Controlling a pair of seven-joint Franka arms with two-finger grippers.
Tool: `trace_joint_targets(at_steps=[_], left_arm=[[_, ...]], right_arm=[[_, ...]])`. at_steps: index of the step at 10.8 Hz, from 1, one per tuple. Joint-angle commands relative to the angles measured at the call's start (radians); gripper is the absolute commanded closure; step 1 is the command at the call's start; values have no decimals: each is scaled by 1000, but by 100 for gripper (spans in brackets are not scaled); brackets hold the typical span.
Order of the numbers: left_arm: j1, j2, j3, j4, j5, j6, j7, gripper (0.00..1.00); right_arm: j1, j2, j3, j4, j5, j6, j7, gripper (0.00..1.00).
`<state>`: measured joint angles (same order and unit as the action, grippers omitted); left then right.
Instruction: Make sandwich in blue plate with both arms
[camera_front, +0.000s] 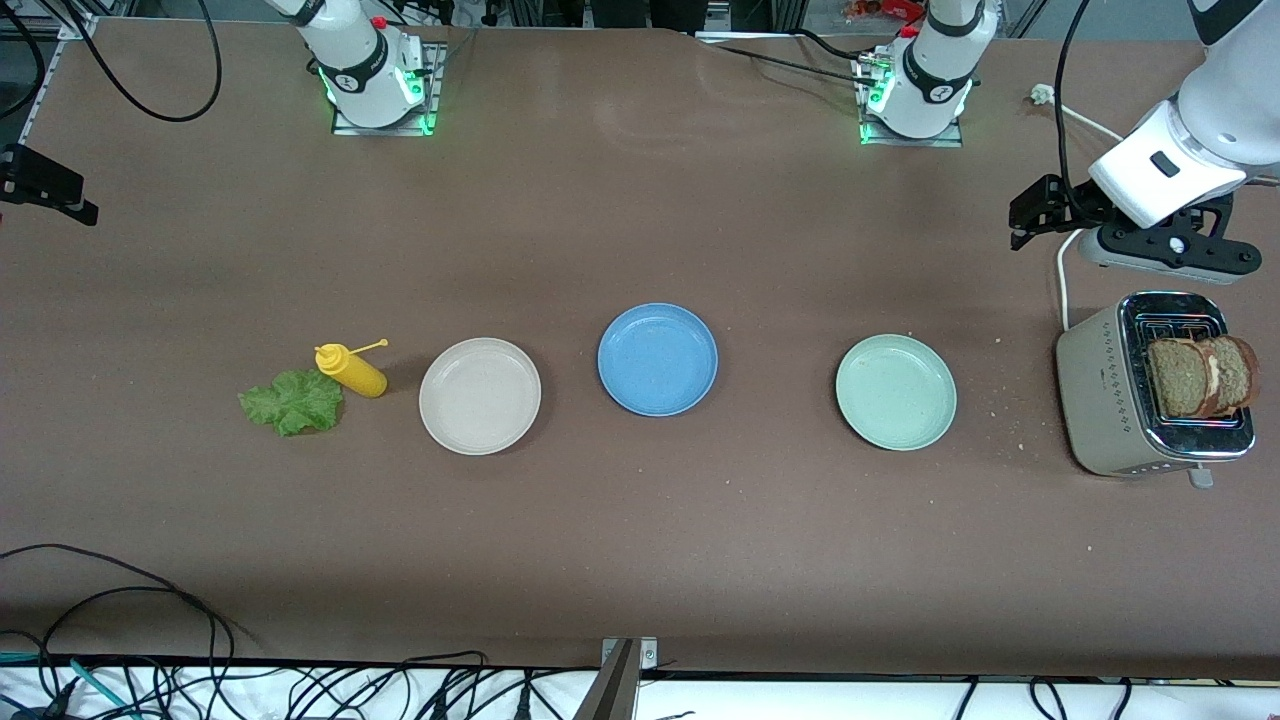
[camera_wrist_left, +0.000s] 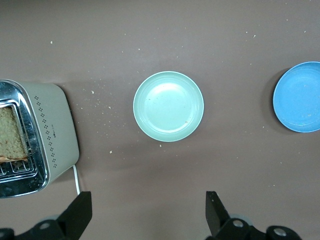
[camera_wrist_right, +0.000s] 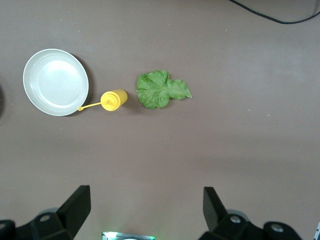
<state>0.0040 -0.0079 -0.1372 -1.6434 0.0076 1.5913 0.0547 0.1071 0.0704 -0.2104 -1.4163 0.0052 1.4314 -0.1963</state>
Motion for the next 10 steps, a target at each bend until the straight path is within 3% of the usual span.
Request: trace_joint_targets(at_steps=[1, 10], left_arm=[[7, 11, -1, 33, 11, -25, 25, 0], [7, 11, -1, 33, 11, -25, 25, 0]], right_arm=[[9, 6, 6, 7, 10, 6, 14, 0], [14, 8, 2, 8, -2, 6, -2, 0]])
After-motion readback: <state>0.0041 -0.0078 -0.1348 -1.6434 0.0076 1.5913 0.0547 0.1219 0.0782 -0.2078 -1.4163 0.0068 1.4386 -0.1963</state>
